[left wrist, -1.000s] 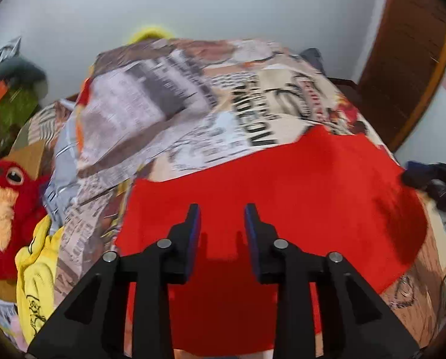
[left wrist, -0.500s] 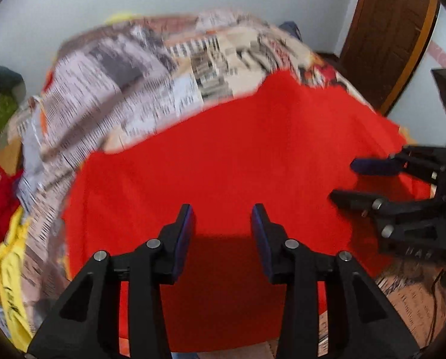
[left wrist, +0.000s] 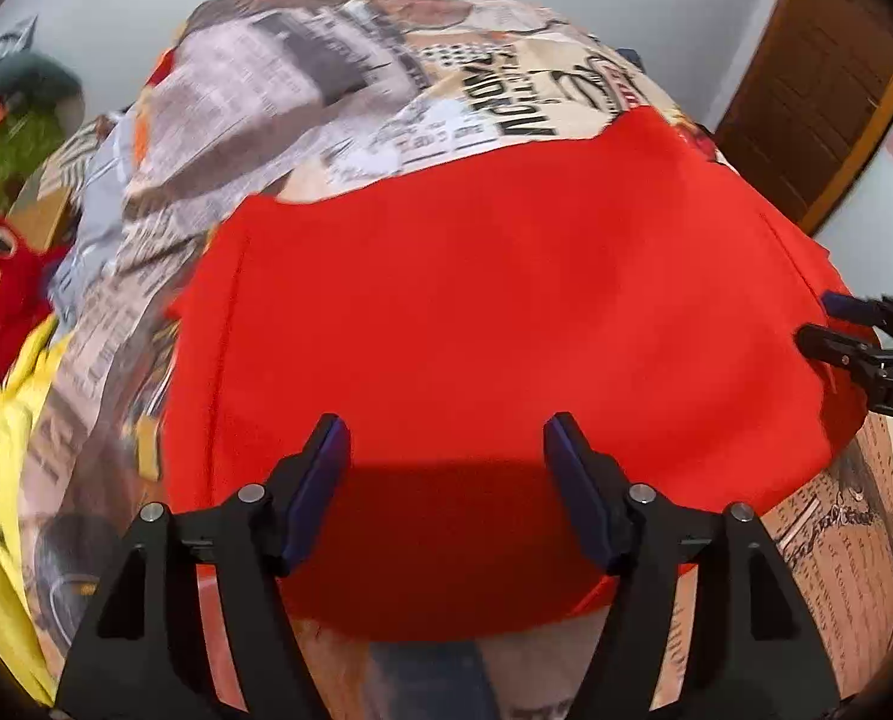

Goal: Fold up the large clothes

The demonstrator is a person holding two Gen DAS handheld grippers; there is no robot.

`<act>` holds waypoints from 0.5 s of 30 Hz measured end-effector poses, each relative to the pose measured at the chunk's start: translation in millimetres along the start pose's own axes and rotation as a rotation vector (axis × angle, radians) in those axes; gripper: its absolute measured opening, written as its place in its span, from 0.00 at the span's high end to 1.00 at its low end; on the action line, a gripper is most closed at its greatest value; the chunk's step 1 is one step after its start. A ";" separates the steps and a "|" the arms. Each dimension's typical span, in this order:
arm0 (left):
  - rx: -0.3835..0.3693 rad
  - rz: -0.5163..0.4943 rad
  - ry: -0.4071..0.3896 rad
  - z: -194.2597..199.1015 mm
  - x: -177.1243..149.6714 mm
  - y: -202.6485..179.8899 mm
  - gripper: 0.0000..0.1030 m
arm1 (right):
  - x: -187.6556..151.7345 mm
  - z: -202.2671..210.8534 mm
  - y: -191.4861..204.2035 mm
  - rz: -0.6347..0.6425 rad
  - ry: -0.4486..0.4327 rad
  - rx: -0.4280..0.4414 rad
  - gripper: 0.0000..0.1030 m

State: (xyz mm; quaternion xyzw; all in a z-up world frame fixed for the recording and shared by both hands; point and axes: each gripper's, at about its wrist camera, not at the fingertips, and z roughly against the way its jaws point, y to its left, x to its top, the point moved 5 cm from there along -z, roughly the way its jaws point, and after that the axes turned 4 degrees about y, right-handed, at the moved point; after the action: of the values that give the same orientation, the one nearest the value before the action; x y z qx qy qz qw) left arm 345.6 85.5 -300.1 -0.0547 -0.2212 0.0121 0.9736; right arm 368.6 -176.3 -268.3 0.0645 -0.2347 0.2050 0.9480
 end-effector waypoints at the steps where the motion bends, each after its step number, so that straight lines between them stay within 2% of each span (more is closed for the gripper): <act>1: 0.007 0.016 0.001 1.1 -3.2 5.3 0.34 | -3.5 -1.0 -4.8 -0.009 0.008 -0.007 0.29; 8: 0.090 0.127 0.011 3.3 -29.4 45.2 0.34 | -31.5 4.0 -44.9 -0.125 0.022 -0.012 0.27; 12: 0.102 0.240 0.023 3.3 -49.3 70.5 0.34 | -43.7 6.8 -54.0 -0.167 0.023 -0.011 0.27; 15: 0.123 0.307 0.024 8.1 -60.3 85.9 0.34 | -50.1 10.8 -55.4 -0.152 0.028 -0.065 0.27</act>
State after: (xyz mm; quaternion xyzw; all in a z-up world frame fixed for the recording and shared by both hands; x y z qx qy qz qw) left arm 287.7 168.8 -328.3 -0.0284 -0.1972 0.1737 0.9644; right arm 346.9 -246.9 -283.9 0.0485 -0.2223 0.1258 0.9656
